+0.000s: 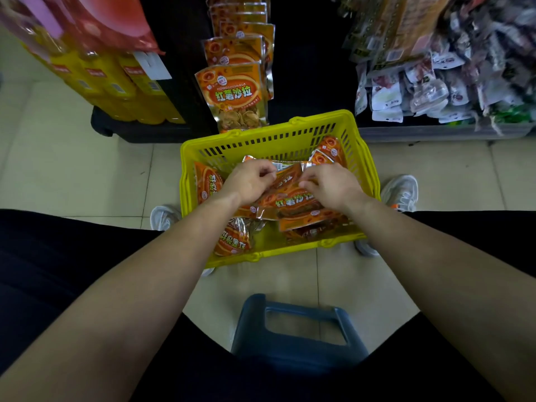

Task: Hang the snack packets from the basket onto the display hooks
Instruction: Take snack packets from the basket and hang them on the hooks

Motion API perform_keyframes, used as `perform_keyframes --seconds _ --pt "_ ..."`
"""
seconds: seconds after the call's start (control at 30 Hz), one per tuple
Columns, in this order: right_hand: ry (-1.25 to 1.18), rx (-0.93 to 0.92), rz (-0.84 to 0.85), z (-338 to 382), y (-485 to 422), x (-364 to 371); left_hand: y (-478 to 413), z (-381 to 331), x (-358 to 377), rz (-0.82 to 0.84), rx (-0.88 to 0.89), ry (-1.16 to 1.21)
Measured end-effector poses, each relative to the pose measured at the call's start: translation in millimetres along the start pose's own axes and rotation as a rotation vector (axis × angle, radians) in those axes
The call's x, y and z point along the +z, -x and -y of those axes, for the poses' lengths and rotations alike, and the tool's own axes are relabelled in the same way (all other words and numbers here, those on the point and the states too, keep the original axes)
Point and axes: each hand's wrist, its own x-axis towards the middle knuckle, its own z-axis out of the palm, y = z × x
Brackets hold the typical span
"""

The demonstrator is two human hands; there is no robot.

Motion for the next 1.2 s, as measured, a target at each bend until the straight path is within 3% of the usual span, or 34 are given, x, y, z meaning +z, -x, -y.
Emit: perform_keyframes --seconds 0.1,0.3,0.53,0.7,0.9,1.2 --pt "-0.089 0.09 -0.158 3.5 -8.9 -6.4 -2.0 -5.4 0.3 0.035 -0.033 0.159" --pt "-0.201 0.147 -0.321 5.5 -20.6 -8.5 -7.6 -15.5 -1.8 0.043 -0.022 0.213" --pt "-0.219 0.205 -0.164 9.9 -26.5 -12.9 -12.1 -10.7 -8.6 0.074 -0.014 0.227" --pt "-0.28 0.234 -0.171 9.2 -27.6 -17.6 -14.4 13.4 -12.3 0.054 -0.061 0.021" --pt "-0.294 0.257 -0.173 6.8 -26.0 -21.0 -17.4 11.3 -11.7 -0.068 -0.068 0.063" --pt "-0.281 0.297 -0.178 2.6 -26.5 -23.9 -20.0 -5.0 -10.1 -0.062 -0.052 0.118"
